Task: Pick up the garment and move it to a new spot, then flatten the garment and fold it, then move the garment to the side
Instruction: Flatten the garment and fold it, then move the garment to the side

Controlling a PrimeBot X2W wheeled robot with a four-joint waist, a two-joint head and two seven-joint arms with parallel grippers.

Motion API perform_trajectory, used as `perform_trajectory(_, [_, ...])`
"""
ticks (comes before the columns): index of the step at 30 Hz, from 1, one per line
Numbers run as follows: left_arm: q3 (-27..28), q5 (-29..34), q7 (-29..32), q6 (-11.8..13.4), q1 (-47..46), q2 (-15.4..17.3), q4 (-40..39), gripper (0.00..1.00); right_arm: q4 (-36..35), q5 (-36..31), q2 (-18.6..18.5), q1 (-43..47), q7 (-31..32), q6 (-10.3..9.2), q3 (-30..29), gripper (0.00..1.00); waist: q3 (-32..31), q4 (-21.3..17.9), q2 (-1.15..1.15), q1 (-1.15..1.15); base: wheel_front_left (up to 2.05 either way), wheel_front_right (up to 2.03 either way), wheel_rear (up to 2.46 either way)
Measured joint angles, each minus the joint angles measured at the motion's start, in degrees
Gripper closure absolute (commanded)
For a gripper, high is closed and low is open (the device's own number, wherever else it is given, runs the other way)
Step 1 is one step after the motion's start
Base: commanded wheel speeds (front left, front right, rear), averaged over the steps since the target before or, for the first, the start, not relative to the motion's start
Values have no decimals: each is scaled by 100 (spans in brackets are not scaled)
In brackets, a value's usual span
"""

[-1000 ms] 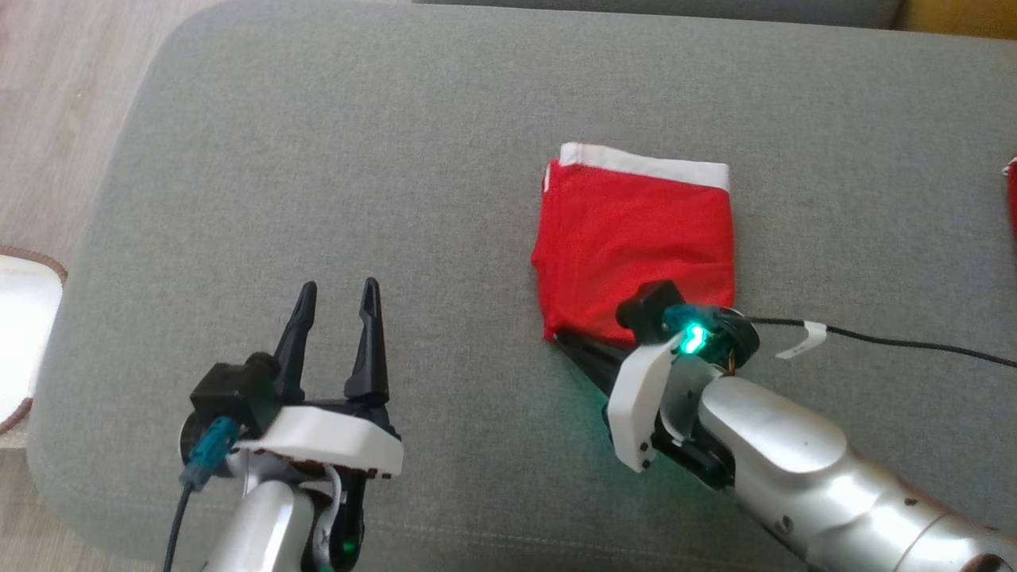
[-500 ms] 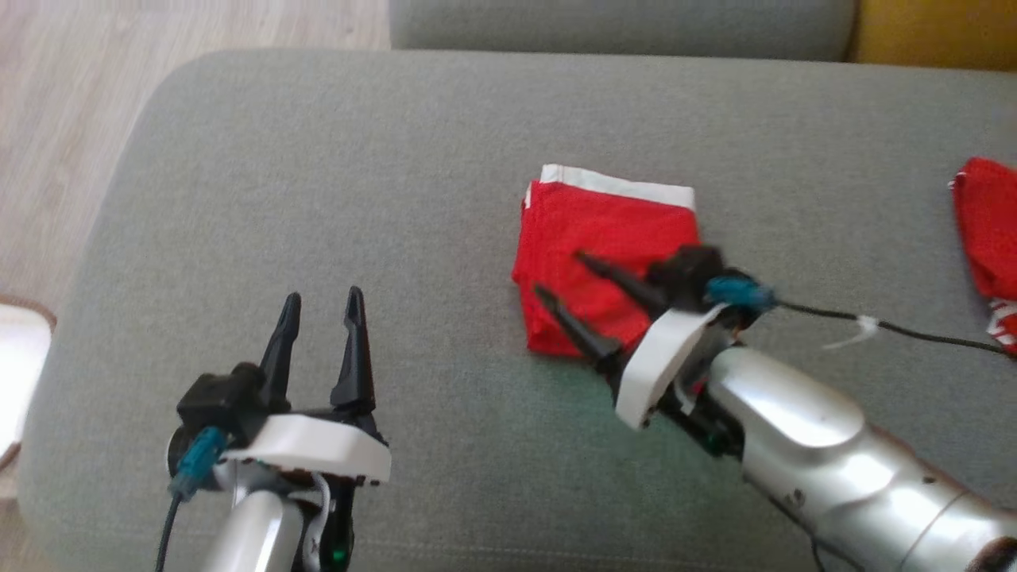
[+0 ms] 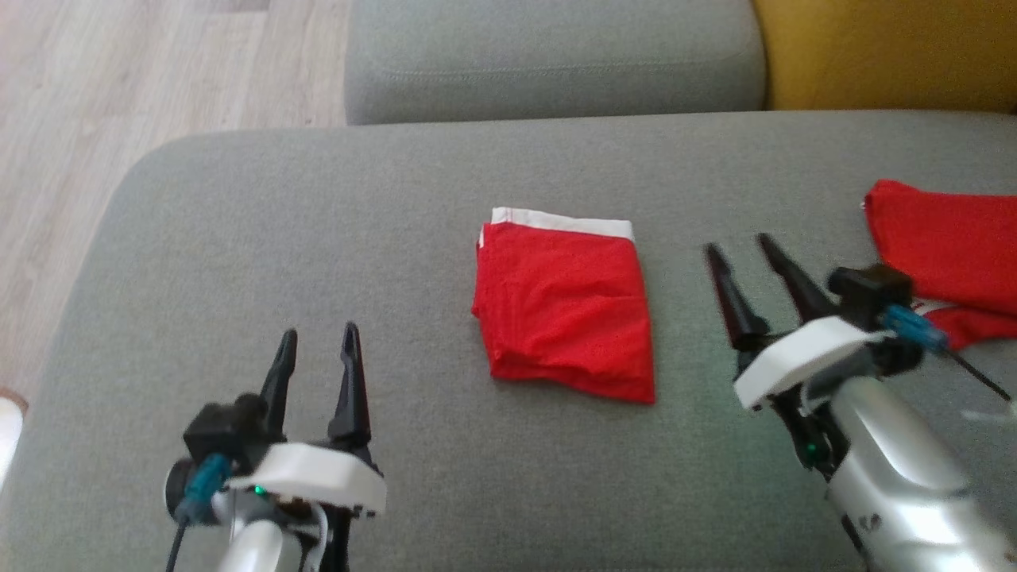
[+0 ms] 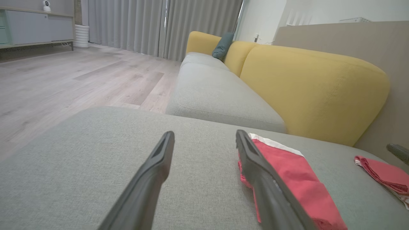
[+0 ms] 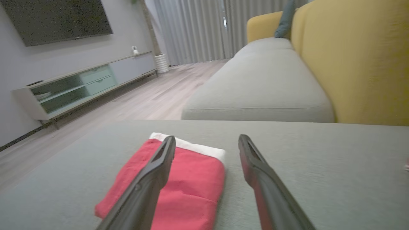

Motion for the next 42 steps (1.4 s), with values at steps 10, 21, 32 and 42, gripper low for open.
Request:
perform_trajectory(10, [70,207,0,-5,583,-10,27,0,-1098,-2406,924,1683,-2,0,-2945,0,-243,-174,0,0,0,0,0])
perform_trajectory(21, [199,342,0,-70,695,-47,22,0,-2436,-2955,1209,2699,261,0,-3359,0,-187,-172,0,0,0,0,0])
perform_trajectory(32, [235,416,0,-134,694,-97,78,0,-2657,-2825,1212,2790,414,0,-3270,0,-138,-154,0,0,0,0,0])
perform_trajectory(42, [323,441,0,-160,694,-147,96,0,-2677,-2826,1213,2809,490,0,-3292,0,-129,-141,0,0,0,0,0])
